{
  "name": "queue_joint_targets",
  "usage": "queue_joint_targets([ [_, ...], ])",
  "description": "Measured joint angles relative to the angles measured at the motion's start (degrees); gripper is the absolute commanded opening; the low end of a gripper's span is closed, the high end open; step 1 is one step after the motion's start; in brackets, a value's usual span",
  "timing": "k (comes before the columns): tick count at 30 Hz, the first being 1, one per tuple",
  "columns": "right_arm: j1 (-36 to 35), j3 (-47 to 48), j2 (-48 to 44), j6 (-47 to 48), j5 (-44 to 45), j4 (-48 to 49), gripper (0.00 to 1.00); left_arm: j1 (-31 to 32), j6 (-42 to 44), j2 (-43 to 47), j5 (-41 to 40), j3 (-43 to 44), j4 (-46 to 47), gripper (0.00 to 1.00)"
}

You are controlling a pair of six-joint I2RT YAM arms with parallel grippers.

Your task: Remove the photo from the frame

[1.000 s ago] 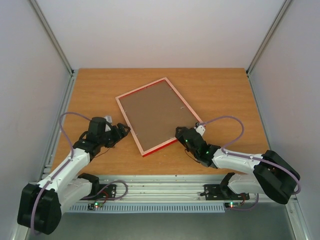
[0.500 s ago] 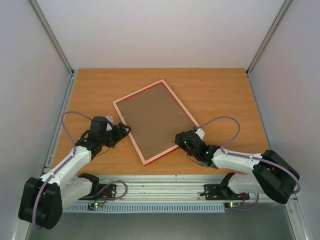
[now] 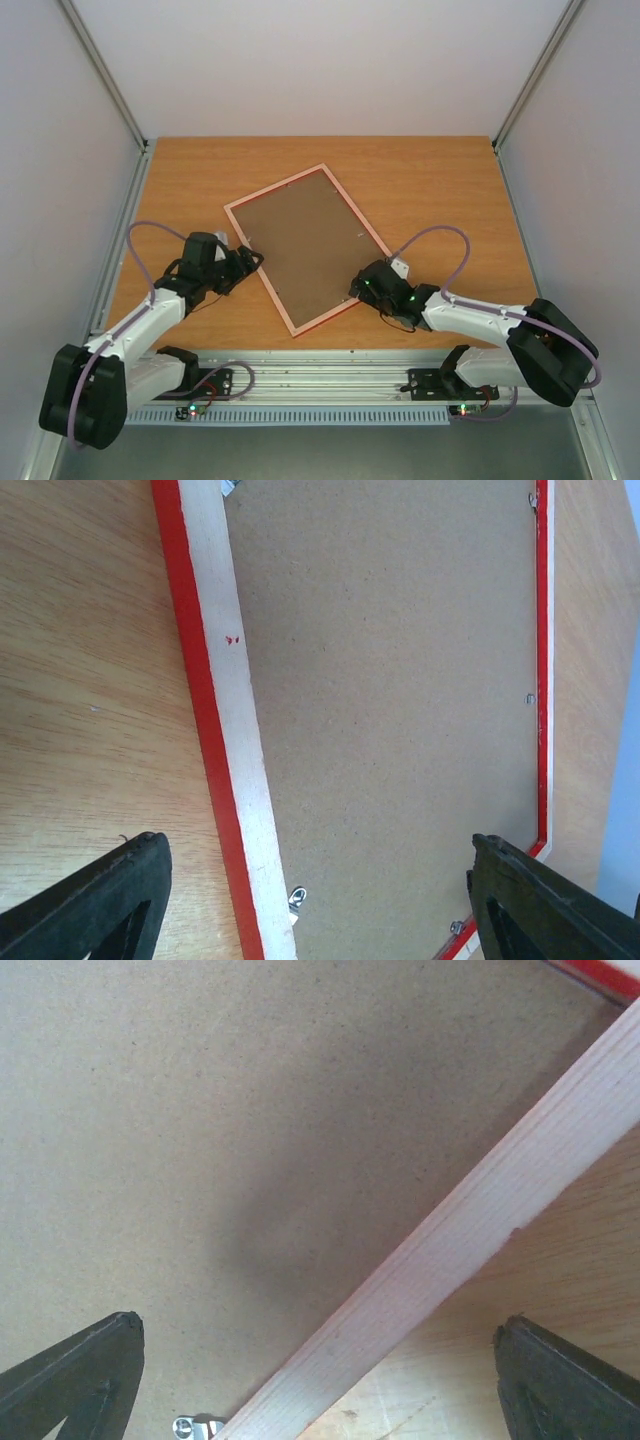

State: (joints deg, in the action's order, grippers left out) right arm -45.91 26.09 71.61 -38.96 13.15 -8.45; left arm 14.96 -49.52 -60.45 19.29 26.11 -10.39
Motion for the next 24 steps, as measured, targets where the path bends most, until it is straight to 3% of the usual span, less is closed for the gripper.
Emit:
queue_joint_targets([
  [7,2.97,3.82,-1.40,8.50,-0.85,-9.38,0.98,0.00,0.26,-2.54,0.02,0.00,0.22,0.82],
  [14,15.06,9.31,-2.16,23.15,-7.34,-11.72,0.98,0.17,0.44,-7.48,0.92,0.00,1.73,0.82],
  [24,28.68,20.13,11.72,35.06,-22.38,-9.49,0.98,2.78,0.22,-14.88,1.16,1.22,5.55,0.83],
])
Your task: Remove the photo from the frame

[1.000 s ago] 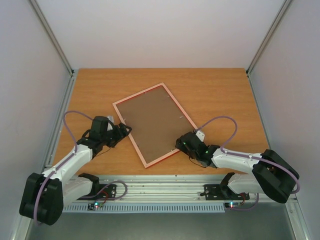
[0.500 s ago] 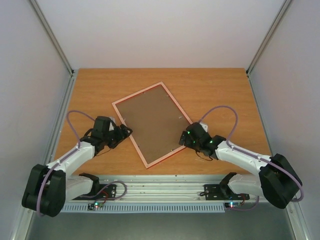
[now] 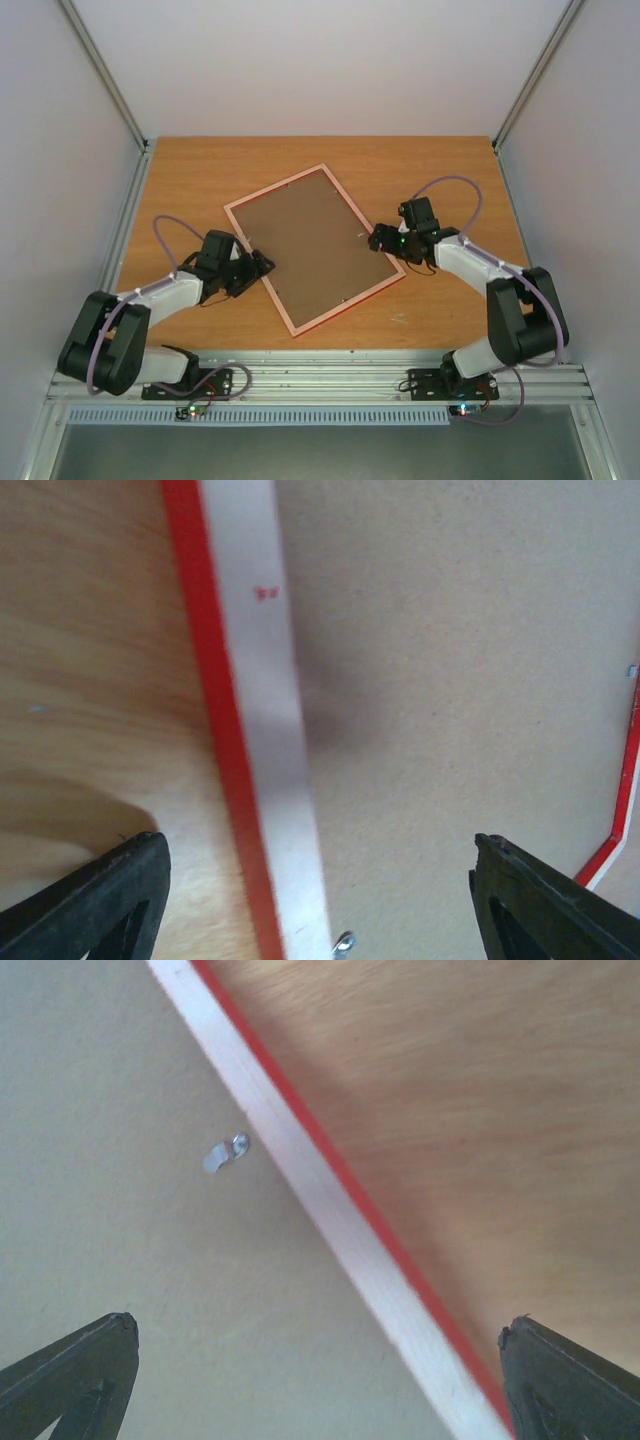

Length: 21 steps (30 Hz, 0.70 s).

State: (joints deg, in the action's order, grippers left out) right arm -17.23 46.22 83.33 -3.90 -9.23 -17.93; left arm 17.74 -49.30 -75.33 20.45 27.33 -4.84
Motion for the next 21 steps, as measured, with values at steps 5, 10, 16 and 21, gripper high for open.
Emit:
queue_joint_targets([
  [5,3.04,3.72,7.37,3.13,-4.24,0.81,0.98,1.36,0.00,-3.93,0.24,2.47,1.92,0.83],
  [10,3.13,5.27,10.93,5.09,-7.78,0.79,0.99,1.99,0.02,-6.25,0.28,4.20,2.60,0.85],
  [16,3.63,3.56,10.88,5.51,-10.16,2.25,0.98,2.38,0.26,-9.05,-0.35,6.91,2.51,0.85],
  [21,3.93,-0.26,8.46,5.66,-11.32,4.13,0.98,2.91,1.03,-11.87,-1.90,10.01,1.99,0.86],
])
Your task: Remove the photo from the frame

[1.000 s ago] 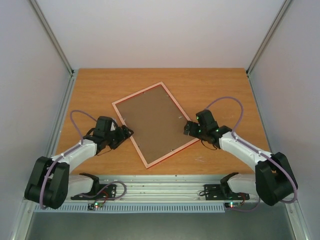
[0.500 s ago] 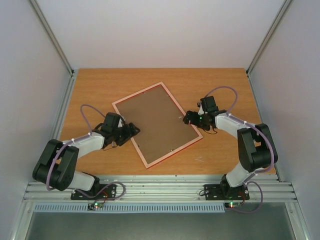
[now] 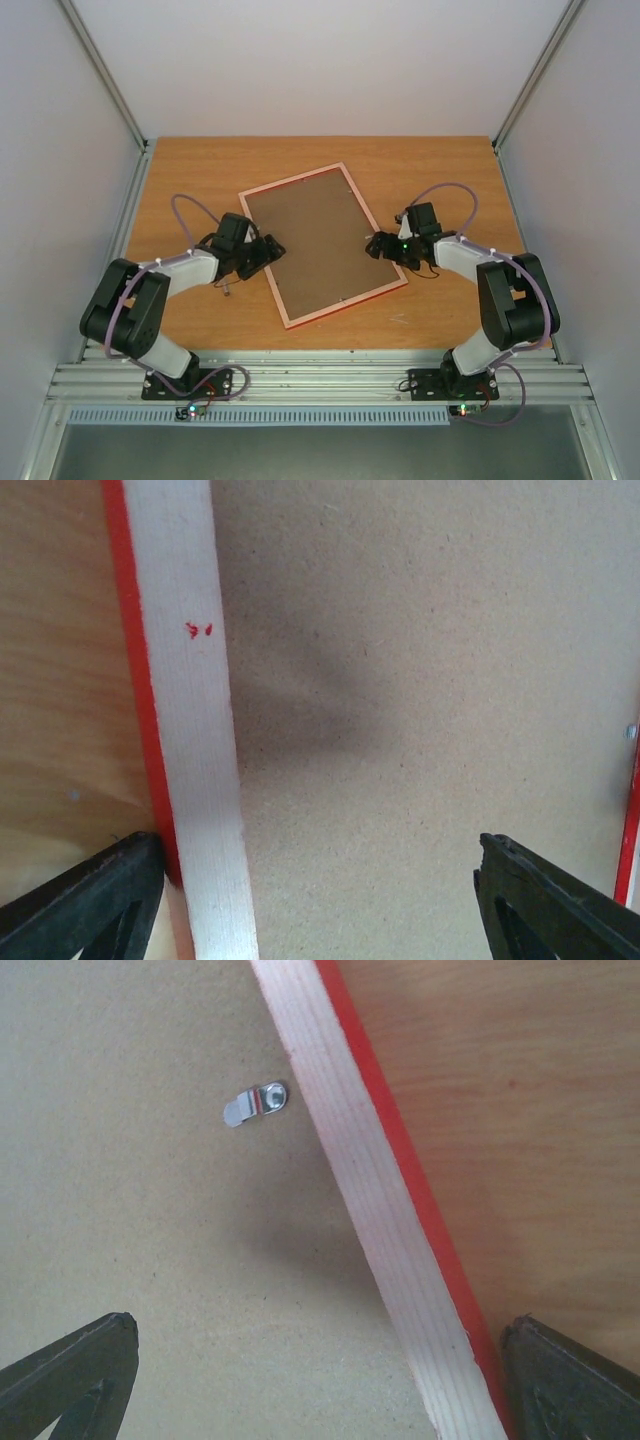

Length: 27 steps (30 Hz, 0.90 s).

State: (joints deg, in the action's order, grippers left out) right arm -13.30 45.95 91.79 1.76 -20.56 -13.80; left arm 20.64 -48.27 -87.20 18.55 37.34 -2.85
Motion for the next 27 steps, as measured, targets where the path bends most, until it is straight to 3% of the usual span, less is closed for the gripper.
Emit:
queue_joint_targets([
  [15,0.42,-12.28,-12.44,-0.44,-3.10,0.74,0.98,1.88,3.93,-11.21,-4.39,12.90,-2.25,0.86],
  [22,0.35,-14.40,-14.91,-0.63,-3.56,0.90,0.98,2.60,4.44,-10.99,-5.55,13.16,-2.97,0.88],
  [27,-0.28,-15.76,-17.33,-0.87,-3.10,0.15,0.99,4.02,5.77,-7.67,-6.97,12.76,-9.79,0.90],
])
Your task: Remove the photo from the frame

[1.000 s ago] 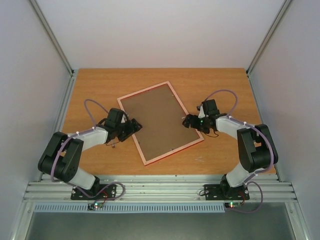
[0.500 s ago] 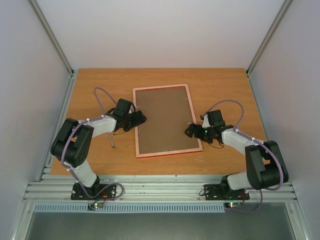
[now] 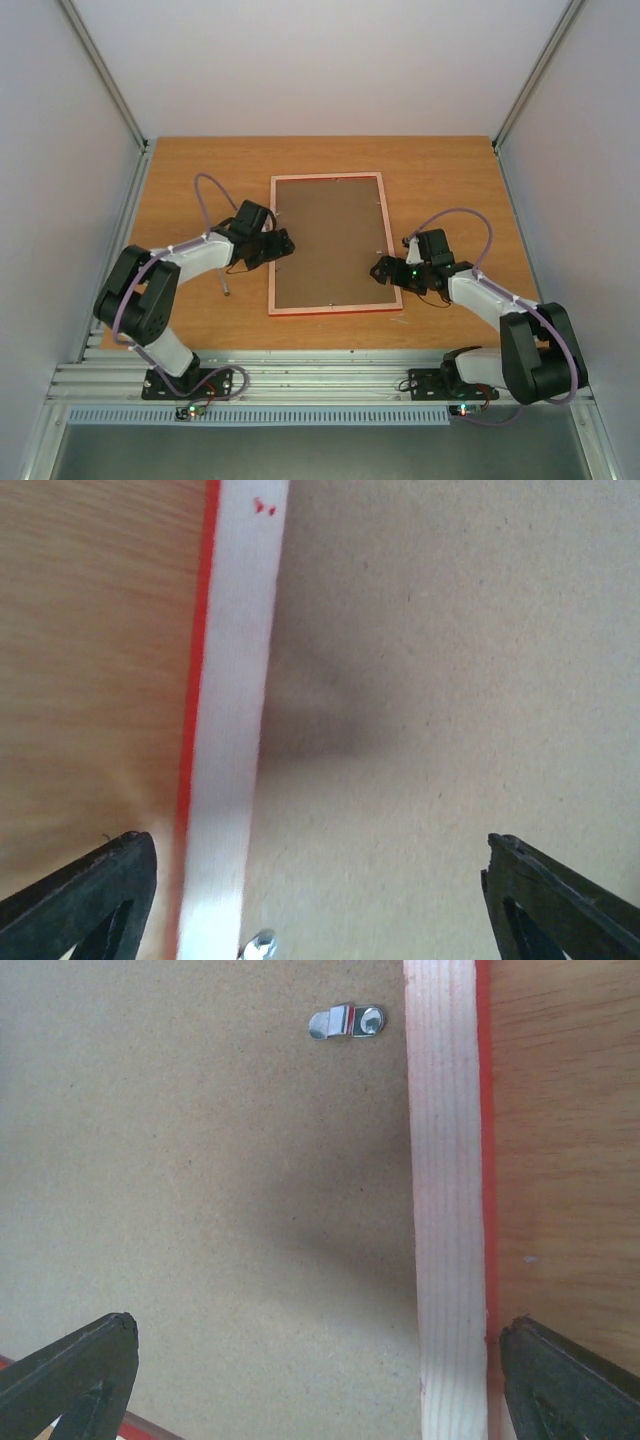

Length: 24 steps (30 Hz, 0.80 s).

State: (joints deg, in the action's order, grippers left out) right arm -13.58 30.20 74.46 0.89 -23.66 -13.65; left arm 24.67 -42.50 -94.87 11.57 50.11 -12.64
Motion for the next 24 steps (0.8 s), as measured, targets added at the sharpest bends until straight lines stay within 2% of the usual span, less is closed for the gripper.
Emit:
queue_joint_targets([
  [5,-0.24,-0.72,-3.87,-0.17,2.51,-1.16,0.98,-0.15,2.12,6.38,-4.98,-0.02,-7.72,0.99],
  [12,-0.24,-1.18,-6.62,-1.86,7.54,-2.58,0.99,-3.06,2.47,18.29,-14.84,-3.30,-15.98,0.99],
  [16,-0.24,-2.03,-8.72,-2.73,10.03,-2.97,0.98,-5.25,1.60,20.70,-20.20,-4.52,-21.05,0.99],
  [19,-0.24,-2.40,-10.14,-3.26,11.45,-3.13,0.99,-5.99,0.98,19.67,-23.28,-4.57,-23.78,0.94],
  [24,-0.24,-2.49,-11.13,-3.65,12.52,-3.13,0.98,-6.40,1.14,14.71,-25.81,-4.59,-25.11,0.80],
])
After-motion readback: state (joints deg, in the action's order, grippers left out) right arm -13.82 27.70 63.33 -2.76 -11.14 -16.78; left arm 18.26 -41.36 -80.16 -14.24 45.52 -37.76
